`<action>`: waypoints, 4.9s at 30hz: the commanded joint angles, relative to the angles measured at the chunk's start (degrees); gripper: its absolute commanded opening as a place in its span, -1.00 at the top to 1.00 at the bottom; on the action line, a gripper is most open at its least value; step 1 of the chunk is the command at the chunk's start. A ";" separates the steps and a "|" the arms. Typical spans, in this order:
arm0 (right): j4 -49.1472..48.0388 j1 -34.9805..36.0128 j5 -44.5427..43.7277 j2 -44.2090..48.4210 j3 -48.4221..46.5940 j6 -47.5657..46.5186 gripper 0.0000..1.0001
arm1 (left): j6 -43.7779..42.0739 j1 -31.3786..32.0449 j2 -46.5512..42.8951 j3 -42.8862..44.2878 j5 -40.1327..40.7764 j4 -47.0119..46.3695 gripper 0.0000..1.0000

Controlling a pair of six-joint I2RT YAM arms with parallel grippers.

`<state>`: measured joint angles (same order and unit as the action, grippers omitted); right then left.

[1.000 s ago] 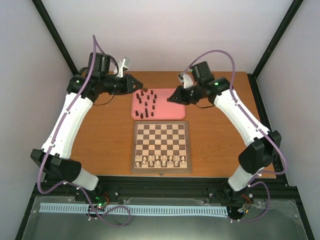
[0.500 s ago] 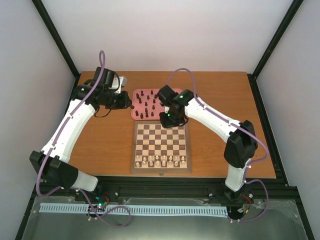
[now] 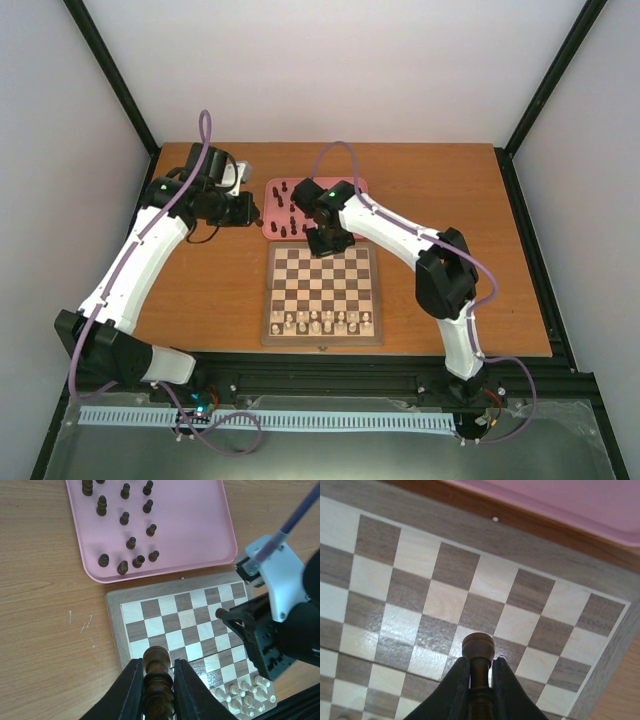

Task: Set up the chess pieces on the board
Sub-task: Place the chess piece on the chessboard.

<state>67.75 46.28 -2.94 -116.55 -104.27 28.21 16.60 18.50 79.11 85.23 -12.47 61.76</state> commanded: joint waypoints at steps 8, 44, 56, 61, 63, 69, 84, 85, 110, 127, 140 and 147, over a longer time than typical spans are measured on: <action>-1.02 -3.11 -2.04 -3.95 -0.98 -3.13 0.94 | -0.90 0.26 -2.26 0.92 -1.19 0.87 0.98; -2.20 -4.18 2.19 -12.11 -6.06 -5.80 0.94 | -0.76 0.31 -0.17 1.19 -1.41 0.64 0.98; 3.10 -4.36 0.97 -13.43 -9.37 -6.32 0.94 | -1.12 0.31 0.22 1.16 -1.44 0.60 0.98; 3.76 -4.36 0.65 -12.99 -9.58 -6.52 0.90 | -0.98 0.31 0.06 1.00 -1.41 0.45 0.99; 3.58 -4.36 0.63 -13.08 -10.01 -6.77 0.88 | -0.92 0.31 0.15 1.03 -1.55 0.33 0.99; 3.46 -4.35 0.23 -13.62 -11.17 -6.72 0.84 | -0.78 0.30 0.23 1.43 -1.59 0.46 0.98; 4.55 -4.36 0.99 -15.04 -11.91 -7.57 0.81 | -0.52 0.31 -0.07 0.91 -1.68 0.51 0.98; 4.51 -4.36 0.99 -15.09 -11.91 -7.59 0.80 | -0.52 0.31 -0.05 0.90 -1.68 0.48 0.98; 5.81 -4.35 1.41 -17.32 -14.57 -7.54 0.67 | -1.48 0.31 0.20 0.51 -1.60 0.56 0.98; 5.38 -4.36 1.62 -16.17 -14.67 -8.05 0.45 | -1.60 0.31 -0.01 0.02 -1.85 0.32 0.99; 3.52 -4.36 3.86 -14.89 -18.92 -9.08 0.09 | -1.92 0.31 1.23 0.99 -1.90 0.73 0.98; 4.26 -7.67 -0.99 -15.10 -23.33 -6.53 0.00 | -2.89 0.31 2.87 1.19 -3.14 1.04 0.98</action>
<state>71.85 41.78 -0.64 -132.97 -124.03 19.81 15.73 18.50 80.86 85.06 -14.06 61.80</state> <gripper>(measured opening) 0.486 0.155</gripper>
